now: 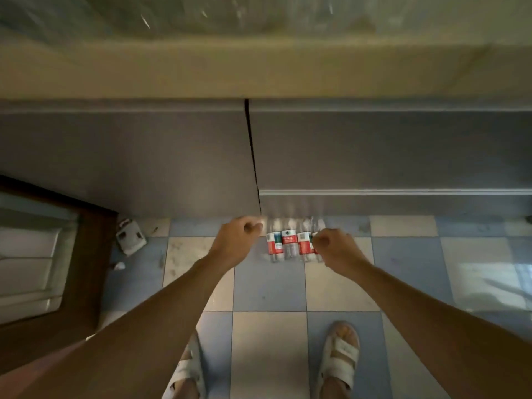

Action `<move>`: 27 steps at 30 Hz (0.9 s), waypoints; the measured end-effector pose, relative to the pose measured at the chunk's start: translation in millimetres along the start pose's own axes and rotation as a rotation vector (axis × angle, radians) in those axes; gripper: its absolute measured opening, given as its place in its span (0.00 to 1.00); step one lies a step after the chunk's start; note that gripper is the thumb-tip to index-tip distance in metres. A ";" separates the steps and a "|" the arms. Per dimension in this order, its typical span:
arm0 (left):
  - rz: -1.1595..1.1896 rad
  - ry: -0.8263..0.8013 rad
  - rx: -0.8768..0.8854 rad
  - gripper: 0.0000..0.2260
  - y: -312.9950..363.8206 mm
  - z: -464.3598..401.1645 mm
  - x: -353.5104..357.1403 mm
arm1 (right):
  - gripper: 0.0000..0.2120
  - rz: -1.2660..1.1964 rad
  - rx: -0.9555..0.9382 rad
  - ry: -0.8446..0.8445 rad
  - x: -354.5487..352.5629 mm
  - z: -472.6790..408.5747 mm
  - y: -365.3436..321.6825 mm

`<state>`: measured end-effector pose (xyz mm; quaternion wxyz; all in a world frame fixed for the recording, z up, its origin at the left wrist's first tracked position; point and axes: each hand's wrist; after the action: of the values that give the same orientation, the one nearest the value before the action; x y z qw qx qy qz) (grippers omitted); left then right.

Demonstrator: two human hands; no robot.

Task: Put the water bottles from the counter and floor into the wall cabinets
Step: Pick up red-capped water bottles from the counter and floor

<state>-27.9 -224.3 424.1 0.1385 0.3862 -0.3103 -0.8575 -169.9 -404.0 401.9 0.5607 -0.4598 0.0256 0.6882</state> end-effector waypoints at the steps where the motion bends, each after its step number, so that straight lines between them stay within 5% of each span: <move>1: -0.027 0.004 -0.019 0.12 -11.7 -10.5 16.8 | 0.18 0.010 0.000 0.000 14.4 -10.6 14.0; 13: -0.188 -0.017 -0.110 0.12 -163.6 -109.3 183.2 | 0.11 -0.026 0.006 -0.005 171.1 -110.6 139.2; 27: 0.095 0.053 -0.224 0.41 -261.7 -207.3 318.8 | 0.27 -0.116 -0.117 0.125 305.2 -218.1 201.8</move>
<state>-83.7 -263.3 -32.5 0.2293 0.3757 -0.2268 -0.8688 -182.9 -370.5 -22.5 0.5693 -0.5346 -0.0064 0.6246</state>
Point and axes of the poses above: each hand's wrist, its own z-axis away from the middle knuckle, its own x-axis out of the palm, y = z × x, and after that the axes turned 7 degrees about y, right-handed
